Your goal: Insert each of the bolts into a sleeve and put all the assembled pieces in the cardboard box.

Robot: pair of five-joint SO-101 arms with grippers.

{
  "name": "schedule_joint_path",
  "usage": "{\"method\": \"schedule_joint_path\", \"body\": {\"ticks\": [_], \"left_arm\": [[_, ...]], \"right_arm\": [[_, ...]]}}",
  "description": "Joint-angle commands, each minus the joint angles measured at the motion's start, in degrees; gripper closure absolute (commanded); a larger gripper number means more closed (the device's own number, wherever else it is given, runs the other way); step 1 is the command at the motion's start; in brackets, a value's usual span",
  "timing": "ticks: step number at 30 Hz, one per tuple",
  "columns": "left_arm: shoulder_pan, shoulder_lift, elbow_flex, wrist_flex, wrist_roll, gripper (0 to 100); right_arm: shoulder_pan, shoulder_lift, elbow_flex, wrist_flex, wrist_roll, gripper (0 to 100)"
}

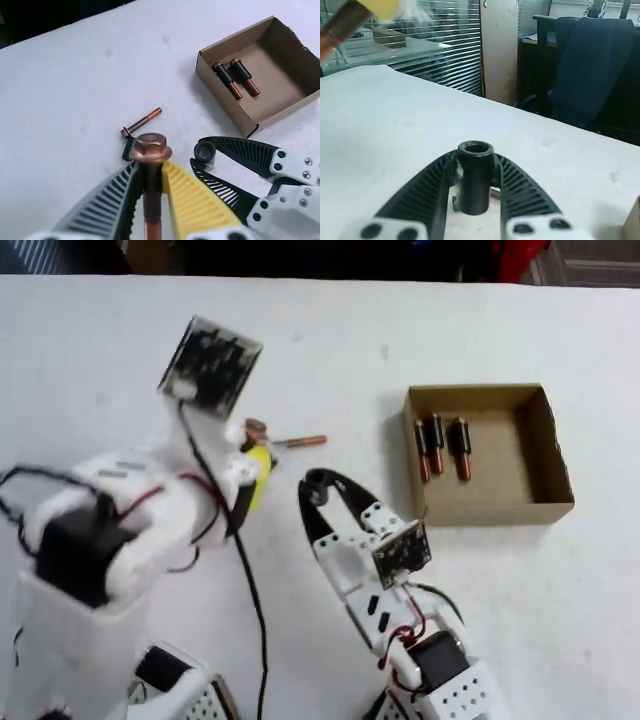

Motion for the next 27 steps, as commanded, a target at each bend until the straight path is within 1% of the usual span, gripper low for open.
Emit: {"method": "schedule_joint_path", "body": {"ticks": [1, 4, 10, 22, 27], "left_arm": [[-0.04, -8.22, 6.59, -6.59, -0.09, 98], [-0.04, -13.58, 12.66, -11.43, -0.09, 98], [-0.04, -25.45, 21.71, -21.71, -0.18, 98], [0.04, -44.44, 48.79, -50.29, -0.09, 98], [0.04, -48.4, 57.85, -59.6, 0.0, 98]], "right_arm": [[-2.33, -0.57, 0.44, -1.8, -0.26, 98.1], [-3.82, -0.57, 0.44, -2.77, -0.26, 98.1], [-3.74, -0.57, 0.44, -3.74, -0.35, 98.1], [-3.82, -0.57, 0.44, -4.18, -0.35, 98.1], [-3.82, -0.57, 0.44, -4.09, -0.35, 98.1]]}}
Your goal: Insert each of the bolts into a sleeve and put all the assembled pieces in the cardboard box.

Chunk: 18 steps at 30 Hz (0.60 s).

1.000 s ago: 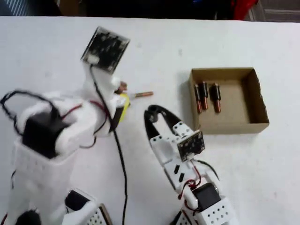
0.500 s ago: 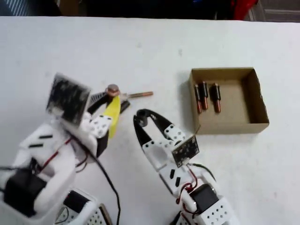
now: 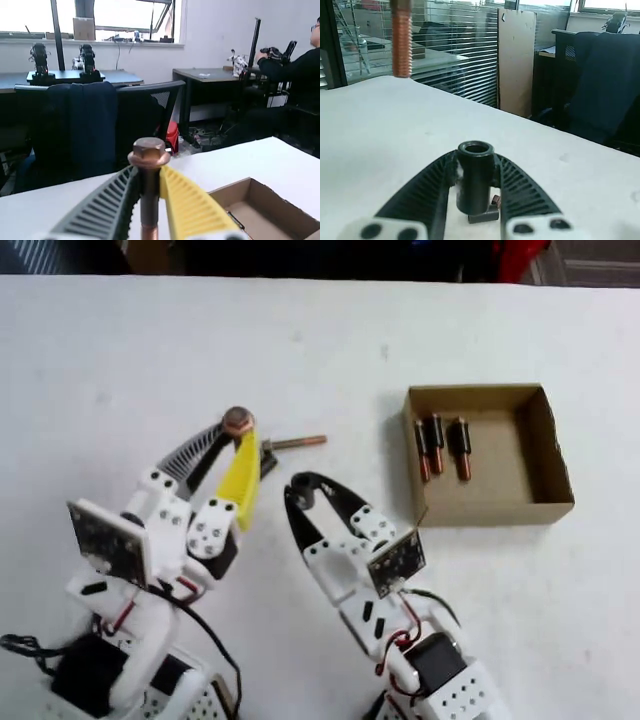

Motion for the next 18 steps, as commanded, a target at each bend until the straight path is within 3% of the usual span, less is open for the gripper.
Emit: {"method": "schedule_joint_path", "body": {"ticks": [1, 7, 18], "left_arm": [[0.13, -2.42, 3.96, -8.0, 0.09, 98], [4.7, -2.42, 7.38, -14.51, 4.84, 98], [6.64, -2.59, 10.11, -14.51, 12.22, 98]], "right_arm": [[-0.48, -0.57, 0.44, -1.63, -0.35, 98.1], [-0.48, -0.13, 0.53, -1.19, -0.18, 98.1], [-0.48, -0.13, 0.53, -1.19, 0.18, 98.1]]}}
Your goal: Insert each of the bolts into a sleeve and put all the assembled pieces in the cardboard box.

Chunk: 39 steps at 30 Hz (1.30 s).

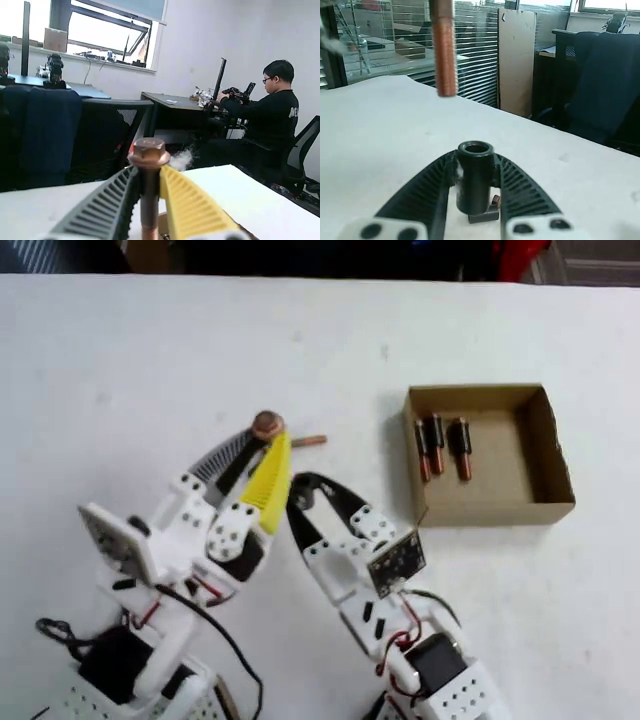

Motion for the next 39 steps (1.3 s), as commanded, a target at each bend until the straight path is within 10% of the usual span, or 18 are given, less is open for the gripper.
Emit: {"method": "schedule_joint_path", "body": {"ticks": [1, 39], "left_arm": [[0.75, -0.84, 1.32, -2.2, 1.85, 98], [0.4, -0.84, 12.75, -11.43, 1.85, 98]], "right_arm": [[-0.48, -0.13, 0.53, -1.19, 0.18, 98.1], [-0.48, -0.48, 0.53, 0.31, 0.18, 98.1]]}}
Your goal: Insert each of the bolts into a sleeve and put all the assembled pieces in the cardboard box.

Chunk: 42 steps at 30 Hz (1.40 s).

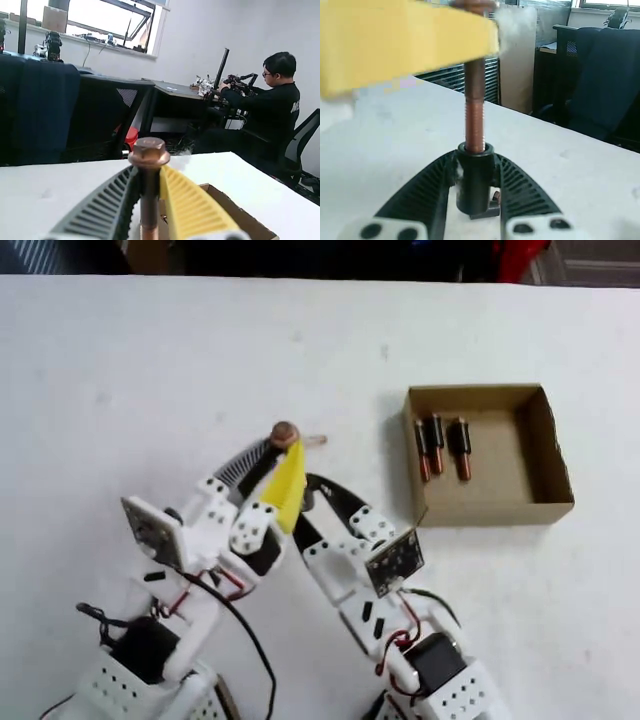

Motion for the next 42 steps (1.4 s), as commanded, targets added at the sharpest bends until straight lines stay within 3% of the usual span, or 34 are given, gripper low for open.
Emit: {"method": "schedule_joint_path", "body": {"ticks": [1, 29, 37, 42], "left_arm": [[0.4, -0.75, 0.53, -1.14, 0.53, 98], [0.13, -0.84, 5.63, 4.04, 0.53, 97], [0.13, -0.84, 5.98, 4.48, 0.53, 75], [-0.57, -0.84, 5.98, 4.48, 0.53, 75]], "right_arm": [[-0.31, -0.48, 0.53, -0.4, 0.18, 98.1], [1.63, -0.48, 0.53, 0.04, 0.18, 98.1], [1.71, -0.48, 0.53, 0.04, 0.18, 98.1], [1.8, -0.48, 0.53, 0.04, 0.18, 98.1]]}}
